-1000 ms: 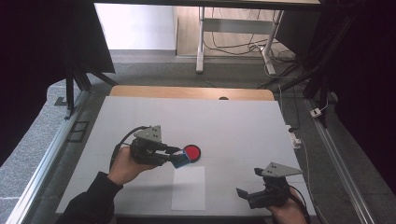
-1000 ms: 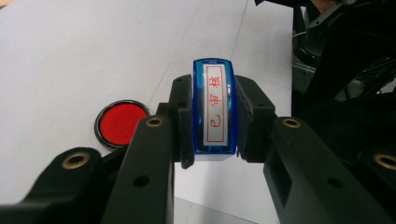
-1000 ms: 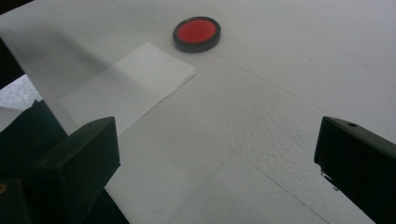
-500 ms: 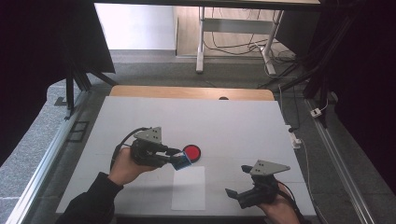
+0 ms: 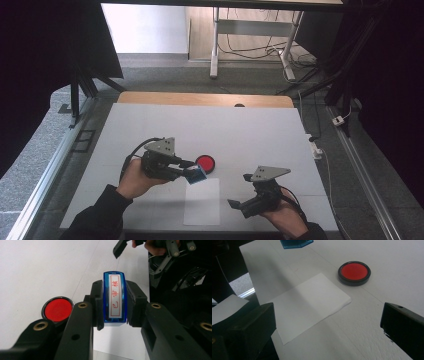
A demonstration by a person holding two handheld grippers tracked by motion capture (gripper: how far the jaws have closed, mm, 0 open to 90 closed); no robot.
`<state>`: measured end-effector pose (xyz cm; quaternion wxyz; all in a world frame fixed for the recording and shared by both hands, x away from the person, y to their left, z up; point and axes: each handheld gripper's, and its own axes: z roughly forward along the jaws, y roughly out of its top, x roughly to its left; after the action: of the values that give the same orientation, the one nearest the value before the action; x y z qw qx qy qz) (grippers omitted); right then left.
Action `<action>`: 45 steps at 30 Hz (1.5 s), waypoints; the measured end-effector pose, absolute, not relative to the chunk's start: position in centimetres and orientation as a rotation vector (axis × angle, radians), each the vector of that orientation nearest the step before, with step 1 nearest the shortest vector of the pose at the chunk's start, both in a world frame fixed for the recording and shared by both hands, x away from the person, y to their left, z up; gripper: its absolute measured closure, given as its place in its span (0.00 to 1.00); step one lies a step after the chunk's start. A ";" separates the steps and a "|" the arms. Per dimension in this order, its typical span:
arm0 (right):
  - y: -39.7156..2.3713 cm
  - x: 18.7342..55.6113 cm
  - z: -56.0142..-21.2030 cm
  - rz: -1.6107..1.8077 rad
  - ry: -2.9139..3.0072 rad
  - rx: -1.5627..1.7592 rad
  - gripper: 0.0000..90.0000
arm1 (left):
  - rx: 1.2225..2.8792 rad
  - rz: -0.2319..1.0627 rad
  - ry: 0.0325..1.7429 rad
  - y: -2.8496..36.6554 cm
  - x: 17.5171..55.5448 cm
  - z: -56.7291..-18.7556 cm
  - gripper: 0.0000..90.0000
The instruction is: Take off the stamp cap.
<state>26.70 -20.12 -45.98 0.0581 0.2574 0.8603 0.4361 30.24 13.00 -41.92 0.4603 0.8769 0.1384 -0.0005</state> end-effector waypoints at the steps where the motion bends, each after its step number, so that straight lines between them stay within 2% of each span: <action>1: -19.9 26.8 -46.0 1.319 2.616 0.768 0.00 | 2.156 -0.004 0.339 13.0 30.2 -41.9 0.78; 29: -13.6 29.5 -46.8 1.417 2.766 0.540 0.00 | 2.147 -0.047 0.197 12.7 30.2 -42.4 0.78; 32: -13.1 29.8 -46.9 1.435 2.777 0.495 0.08 | 2.143 -0.050 0.180 12.7 30.1 -42.3 0.78; 33: -12.8 29.9 -46.9 1.456 2.788 0.463 0.15 | 2.141 -0.053 0.176 12.7 30.1 -42.3 0.79; 35: -12.5 29.9 -46.9 1.467 2.801 0.419 0.21 | 2.131 -0.058 0.173 12.8 30.1 -42.3 0.79; 36: -12.5 29.9 -46.9 1.467 2.801 0.419 0.21 | 2.130 -0.060 0.171 12.8 30.1 -42.3 0.79; 37: -12.3 30.0 -46.7 1.490 2.835 0.376 0.31 | 2.127 -0.061 0.166 12.9 30.2 -42.3 0.79; 39: -12.2 30.0 -46.7 1.500 2.838 0.362 0.34 | 2.118 -0.068 0.162 12.9 30.2 -42.3 0.79; 40: -12.1 30.0 -46.6 1.521 2.848 0.344 0.44 | 2.117 -0.069 0.159 13.0 30.2 -42.3 0.79; 45: -12.2 30.4 -46.5 1.545 2.856 0.346 0.54 | 2.111 -0.076 0.143 13.0 30.2 -42.3 0.79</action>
<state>30.39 -12.19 -46.53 -0.0618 0.1057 0.8729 0.4722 30.17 13.00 -42.30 0.4902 0.8690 0.0588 -0.0314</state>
